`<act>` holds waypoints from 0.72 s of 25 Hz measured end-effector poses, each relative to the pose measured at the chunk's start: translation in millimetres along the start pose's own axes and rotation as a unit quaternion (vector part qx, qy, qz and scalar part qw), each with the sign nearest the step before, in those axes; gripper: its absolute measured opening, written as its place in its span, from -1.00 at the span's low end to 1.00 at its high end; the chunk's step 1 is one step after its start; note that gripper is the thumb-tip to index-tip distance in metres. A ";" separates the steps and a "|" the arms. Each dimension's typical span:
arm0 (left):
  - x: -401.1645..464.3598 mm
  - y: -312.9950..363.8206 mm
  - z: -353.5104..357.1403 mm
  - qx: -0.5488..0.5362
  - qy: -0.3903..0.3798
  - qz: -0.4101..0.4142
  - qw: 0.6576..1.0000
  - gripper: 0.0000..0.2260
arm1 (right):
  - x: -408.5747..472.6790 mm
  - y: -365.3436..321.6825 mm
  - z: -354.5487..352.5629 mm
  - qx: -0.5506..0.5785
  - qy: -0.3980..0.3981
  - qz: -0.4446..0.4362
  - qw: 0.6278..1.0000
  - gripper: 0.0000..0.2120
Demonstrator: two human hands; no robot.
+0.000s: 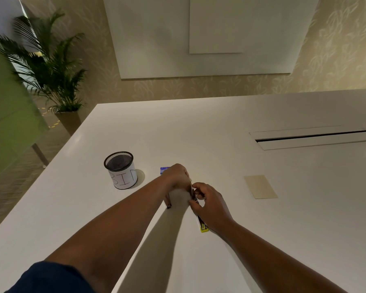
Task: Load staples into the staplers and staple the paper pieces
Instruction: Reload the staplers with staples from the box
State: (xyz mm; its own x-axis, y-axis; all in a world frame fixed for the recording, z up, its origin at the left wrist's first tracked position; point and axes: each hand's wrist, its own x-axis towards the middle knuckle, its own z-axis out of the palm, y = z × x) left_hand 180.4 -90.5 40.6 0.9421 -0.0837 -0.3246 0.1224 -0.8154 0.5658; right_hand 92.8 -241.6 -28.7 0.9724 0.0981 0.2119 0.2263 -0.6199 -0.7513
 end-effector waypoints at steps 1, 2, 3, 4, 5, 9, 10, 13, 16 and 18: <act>2.5 -0.8 -0.2 -0.008 0.001 0.000 1.000 -0.81 | 0.1 0.3 0.2 -0.001 0.000 0.002 1.000 -0.60; 3.4 -0.4 -0.9 -0.012 0.000 0.002 1.000 -0.81 | 0.2 0.4 0.3 -0.001 0.000 0.003 1.000 -0.59; 4.8 -0.3 -1.5 -0.010 -0.002 0.006 1.000 -0.80 | 0.2 0.1 0.2 0.000 0.000 0.004 1.000 -0.59; 6.4 -0.1 -2.0 -0.008 -0.005 0.008 1.000 -0.80 | 0.1 -0.4 0.1 0.001 -0.001 0.006 1.000 -0.60; 8.5 -0.1 -2.1 -0.007 -0.009 0.010 1.000 -0.80 | 0.2 -0.7 0.0 0.000 -0.002 0.008 1.000 -0.60; 14.0 -0.8 -2.7 -0.003 -0.014 0.011 1.000 -0.79 | -0.1 -2.0 -0.5 0.001 -0.002 0.009 1.000 -0.63; 15.3 -1.7 -2.8 -0.011 -0.014 0.006 1.000 -0.80 | 0.0 -1.7 -0.5 0.002 -0.003 0.008 1.000 -0.63; 19.4 -3.2 -3.0 -0.027 -0.014 -0.016 0.999 -0.75 | 0.0 -1.5 0.1 0.002 -0.004 0.007 1.000 -0.62; 24.3 -3.9 -3.6 -0.026 -0.010 -0.033 0.999 -0.71 | -0.5 -1.9 -0.1 0.005 -0.002 0.005 1.000 -0.62; 28.0 -5.0 -3.5 -0.024 -0.013 -0.041 0.999 -0.71 | -0.7 -1.8 -0.2 0.006 -0.001 0.007 1.000 -0.63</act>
State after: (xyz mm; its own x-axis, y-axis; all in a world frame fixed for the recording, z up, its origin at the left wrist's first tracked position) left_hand 207.3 -86.7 31.3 0.9196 -0.0336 -0.3914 0.2147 -0.7913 0.5725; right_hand 91.7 -240.7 -27.4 0.9753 0.0912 0.2011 0.2142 -0.6110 -0.7621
